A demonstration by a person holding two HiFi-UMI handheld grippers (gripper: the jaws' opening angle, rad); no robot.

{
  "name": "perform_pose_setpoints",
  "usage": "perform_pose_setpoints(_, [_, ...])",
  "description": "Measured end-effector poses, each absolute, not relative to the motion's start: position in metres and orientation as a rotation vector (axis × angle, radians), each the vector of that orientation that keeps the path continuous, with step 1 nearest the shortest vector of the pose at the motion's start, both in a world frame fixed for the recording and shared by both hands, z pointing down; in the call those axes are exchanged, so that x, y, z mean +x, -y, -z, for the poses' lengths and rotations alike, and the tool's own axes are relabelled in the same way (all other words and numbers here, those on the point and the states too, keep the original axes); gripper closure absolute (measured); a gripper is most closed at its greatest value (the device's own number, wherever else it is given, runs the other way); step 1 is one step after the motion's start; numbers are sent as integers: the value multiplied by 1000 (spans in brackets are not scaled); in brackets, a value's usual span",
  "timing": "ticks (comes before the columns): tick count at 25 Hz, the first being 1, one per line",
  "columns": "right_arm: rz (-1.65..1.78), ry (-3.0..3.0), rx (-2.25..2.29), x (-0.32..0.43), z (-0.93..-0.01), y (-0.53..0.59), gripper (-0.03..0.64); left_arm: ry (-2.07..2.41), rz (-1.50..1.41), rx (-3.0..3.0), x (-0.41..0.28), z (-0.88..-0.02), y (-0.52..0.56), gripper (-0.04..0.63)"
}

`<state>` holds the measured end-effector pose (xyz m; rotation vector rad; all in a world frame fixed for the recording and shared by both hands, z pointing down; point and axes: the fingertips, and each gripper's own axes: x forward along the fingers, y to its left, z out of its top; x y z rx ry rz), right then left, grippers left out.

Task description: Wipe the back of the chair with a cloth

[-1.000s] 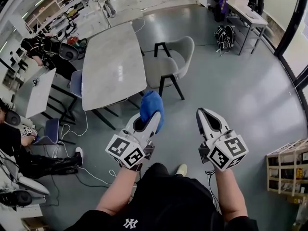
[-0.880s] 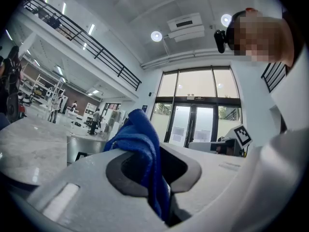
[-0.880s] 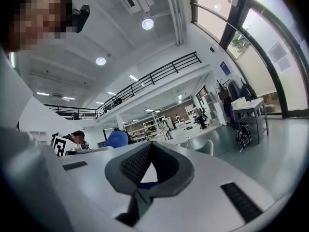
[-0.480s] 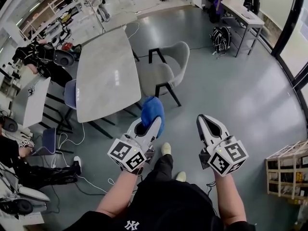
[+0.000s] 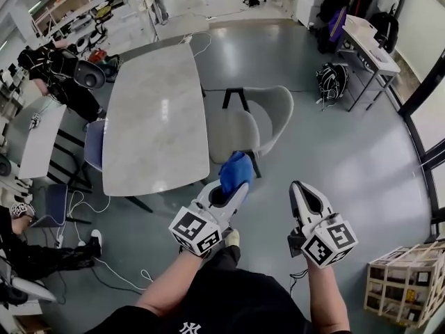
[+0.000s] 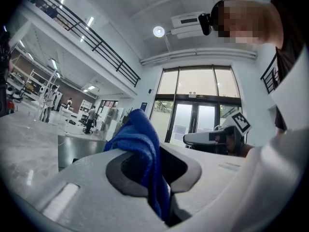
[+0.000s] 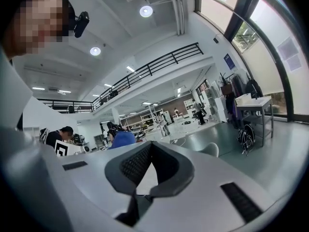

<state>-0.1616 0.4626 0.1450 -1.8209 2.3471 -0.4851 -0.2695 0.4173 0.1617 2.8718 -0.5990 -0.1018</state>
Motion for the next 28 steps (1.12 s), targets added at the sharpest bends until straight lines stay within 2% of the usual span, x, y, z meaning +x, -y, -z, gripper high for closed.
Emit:
perform_pose_setpoints(8, [533,-2325,-1875,-148,-156,-383,603,542,84,2842,-248,-177,-328,538])
perform_pose_setpoints(15, [575,-2277,-1873,-88,-173,-321,603,522,41,2827,-189,-190,-266,538])
perform_pose_setpoints(28, [632,-2460,-1664,48,-207,-124,603,777,-36,2821,-60,-223,-99,538])
